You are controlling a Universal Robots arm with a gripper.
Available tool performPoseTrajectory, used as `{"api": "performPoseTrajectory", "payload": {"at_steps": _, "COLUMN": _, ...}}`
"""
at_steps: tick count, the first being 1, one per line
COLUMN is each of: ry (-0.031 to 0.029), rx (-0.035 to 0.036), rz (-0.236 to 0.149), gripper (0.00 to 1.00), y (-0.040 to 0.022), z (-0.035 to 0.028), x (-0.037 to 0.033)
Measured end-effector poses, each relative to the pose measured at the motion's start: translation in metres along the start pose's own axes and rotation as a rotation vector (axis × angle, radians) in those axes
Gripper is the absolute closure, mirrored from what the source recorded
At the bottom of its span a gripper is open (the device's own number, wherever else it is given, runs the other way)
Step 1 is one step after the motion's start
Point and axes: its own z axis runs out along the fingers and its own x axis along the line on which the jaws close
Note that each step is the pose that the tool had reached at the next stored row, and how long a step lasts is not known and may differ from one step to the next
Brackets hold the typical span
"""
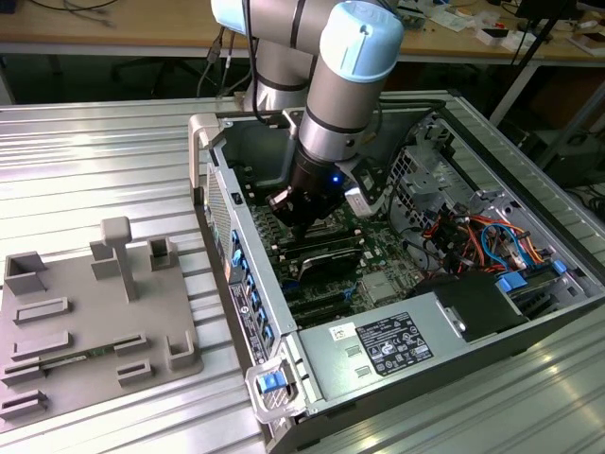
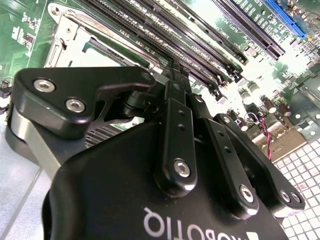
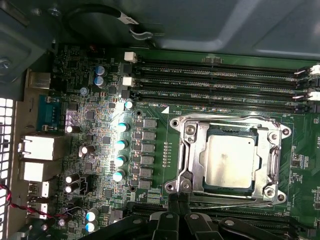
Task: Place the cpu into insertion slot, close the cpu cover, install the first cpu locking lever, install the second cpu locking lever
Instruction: 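Install the second cpu locking lever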
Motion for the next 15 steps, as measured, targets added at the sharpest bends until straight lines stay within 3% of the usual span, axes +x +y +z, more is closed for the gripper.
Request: {"api": "performPoseTrajectory", "payload": {"at_steps": 15, "ry": 0.0, "rx": 0.0, "rz": -0.001, "gripper": 0.89, "y": 0.0023, "z": 0.0, "x": 0.0014}}
